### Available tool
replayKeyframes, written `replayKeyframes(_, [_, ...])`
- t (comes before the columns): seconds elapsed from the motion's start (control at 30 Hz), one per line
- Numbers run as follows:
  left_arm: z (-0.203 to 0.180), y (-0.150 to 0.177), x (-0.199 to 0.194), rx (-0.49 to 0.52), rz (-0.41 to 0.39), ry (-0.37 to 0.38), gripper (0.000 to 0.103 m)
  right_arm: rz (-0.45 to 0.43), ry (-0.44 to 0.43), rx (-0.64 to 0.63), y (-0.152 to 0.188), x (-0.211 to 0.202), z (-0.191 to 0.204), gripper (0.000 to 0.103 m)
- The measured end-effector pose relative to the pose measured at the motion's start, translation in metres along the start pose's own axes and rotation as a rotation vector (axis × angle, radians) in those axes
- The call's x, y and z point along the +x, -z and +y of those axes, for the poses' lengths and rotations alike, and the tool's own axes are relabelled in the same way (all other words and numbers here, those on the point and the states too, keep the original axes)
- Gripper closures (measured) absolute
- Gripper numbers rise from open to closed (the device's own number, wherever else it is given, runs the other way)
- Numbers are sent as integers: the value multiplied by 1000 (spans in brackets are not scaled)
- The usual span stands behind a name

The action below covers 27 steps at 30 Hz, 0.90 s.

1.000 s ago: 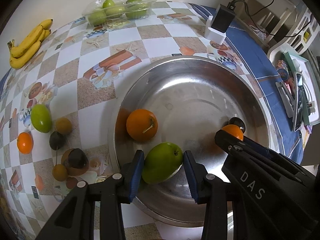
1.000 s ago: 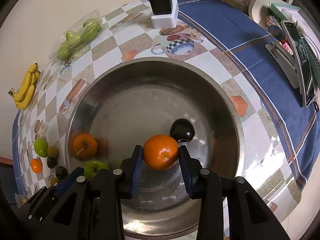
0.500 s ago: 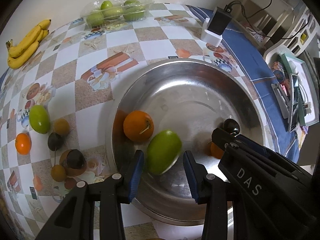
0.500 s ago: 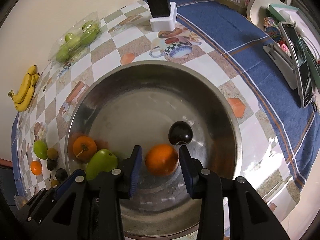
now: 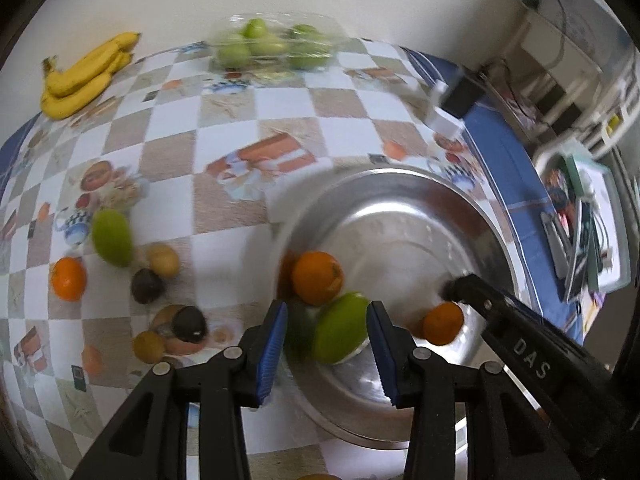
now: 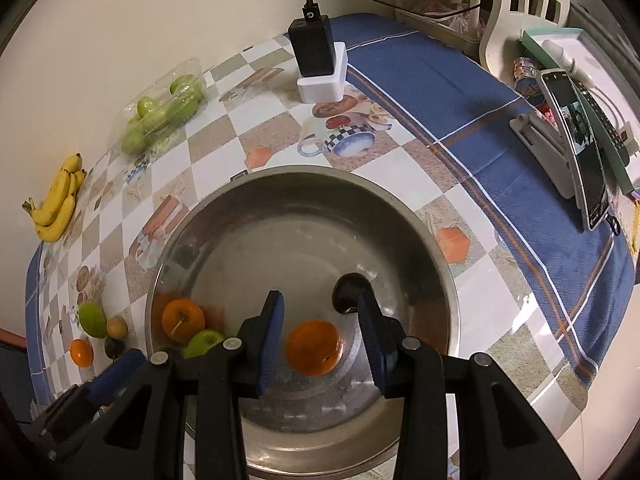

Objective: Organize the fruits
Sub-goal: 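Lower the green mango into the bowl with left gripper while right gripper releases the orange, then move left gripper to an orange on the table while right gripper reaches a green mango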

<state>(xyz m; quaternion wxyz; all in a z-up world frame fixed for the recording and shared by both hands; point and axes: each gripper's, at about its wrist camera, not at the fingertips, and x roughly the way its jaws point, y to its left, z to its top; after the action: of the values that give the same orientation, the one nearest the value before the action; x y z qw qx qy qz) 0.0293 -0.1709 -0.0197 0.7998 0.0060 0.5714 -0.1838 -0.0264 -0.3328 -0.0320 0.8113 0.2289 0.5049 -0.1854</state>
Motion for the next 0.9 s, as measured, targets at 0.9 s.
replayKeyframes(0.9, [150, 8, -22, -421, -78, -234, 20, 11, -78, -199, 17, 10, 59, 33])
